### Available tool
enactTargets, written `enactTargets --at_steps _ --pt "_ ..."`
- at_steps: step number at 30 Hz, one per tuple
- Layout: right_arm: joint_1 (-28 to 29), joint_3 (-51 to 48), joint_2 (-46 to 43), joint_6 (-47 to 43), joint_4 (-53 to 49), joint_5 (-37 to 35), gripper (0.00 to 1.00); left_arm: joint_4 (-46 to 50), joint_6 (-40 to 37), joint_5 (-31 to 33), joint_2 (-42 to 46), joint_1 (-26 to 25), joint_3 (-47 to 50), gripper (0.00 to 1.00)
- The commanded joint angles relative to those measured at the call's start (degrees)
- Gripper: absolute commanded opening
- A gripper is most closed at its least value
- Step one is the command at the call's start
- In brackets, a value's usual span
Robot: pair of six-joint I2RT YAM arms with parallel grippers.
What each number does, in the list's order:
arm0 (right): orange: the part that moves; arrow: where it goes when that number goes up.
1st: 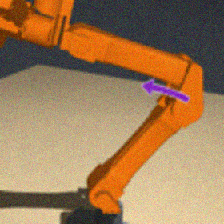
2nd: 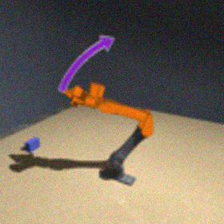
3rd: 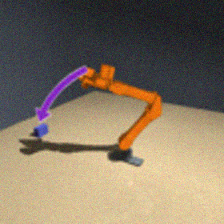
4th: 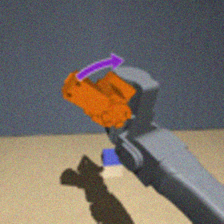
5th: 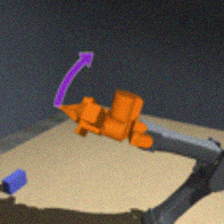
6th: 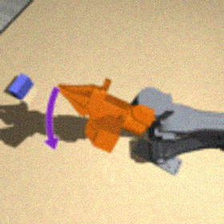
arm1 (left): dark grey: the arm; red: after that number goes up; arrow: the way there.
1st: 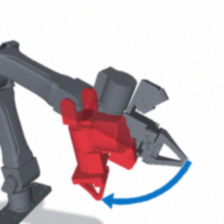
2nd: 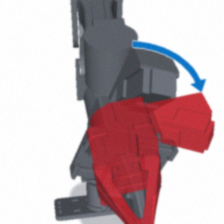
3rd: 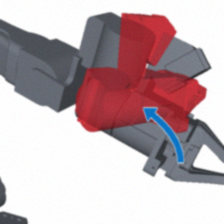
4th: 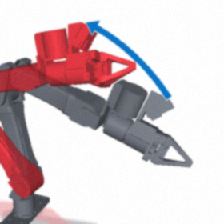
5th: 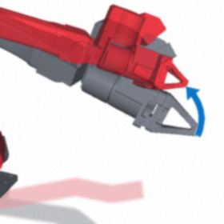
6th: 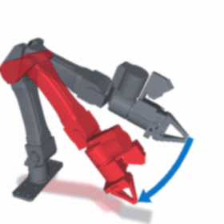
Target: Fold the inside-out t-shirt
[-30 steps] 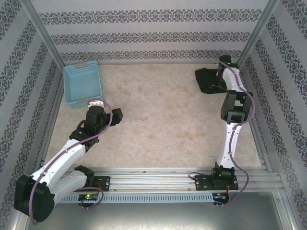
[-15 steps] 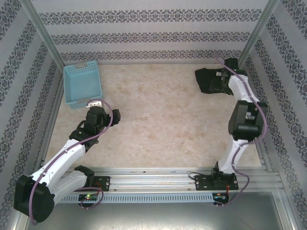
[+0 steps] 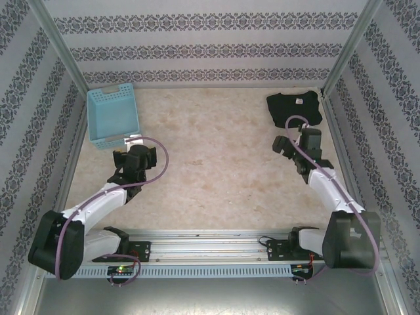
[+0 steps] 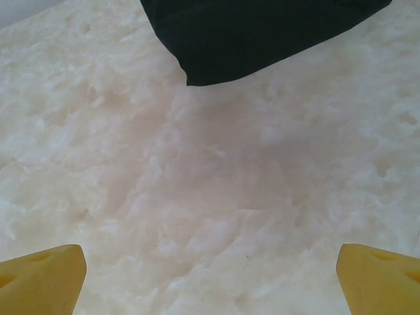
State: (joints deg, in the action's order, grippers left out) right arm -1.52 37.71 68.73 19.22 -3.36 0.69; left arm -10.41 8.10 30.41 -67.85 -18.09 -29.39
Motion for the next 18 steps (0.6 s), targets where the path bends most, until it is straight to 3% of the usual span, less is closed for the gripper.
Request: enactTargets --at_steps 1,8,10,15,18 --pt "1.51 -4.47 -1.67 -2.79 13.42 -6.51 0.98 -9.66 -6.27 2.48 -1.36 1.33 1.55 1.00" --pt "1.61 -5.31 3.49 -7.66 17.39 -10.28 0.98 -23.73 -8.75 -3.66 -7.01 5.91 7.09 1.00" --pt "1.61 -7.55 4.58 -8.62 21.70 -10.85 0.98 -28.53 -10.20 -4.50 -9.39 6.64 7.91 1.00" --pt "1.61 -12.53 5.96 -10.95 31.83 -11.17 0.98 -34.60 -11.64 -12.26 -10.87 9.17 9.23 1.00" --pt "1.54 -14.70 6.32 -12.09 38.85 -9.42 0.98 -43.23 -11.16 -17.88 -13.56 11.37 11.58 1.00"
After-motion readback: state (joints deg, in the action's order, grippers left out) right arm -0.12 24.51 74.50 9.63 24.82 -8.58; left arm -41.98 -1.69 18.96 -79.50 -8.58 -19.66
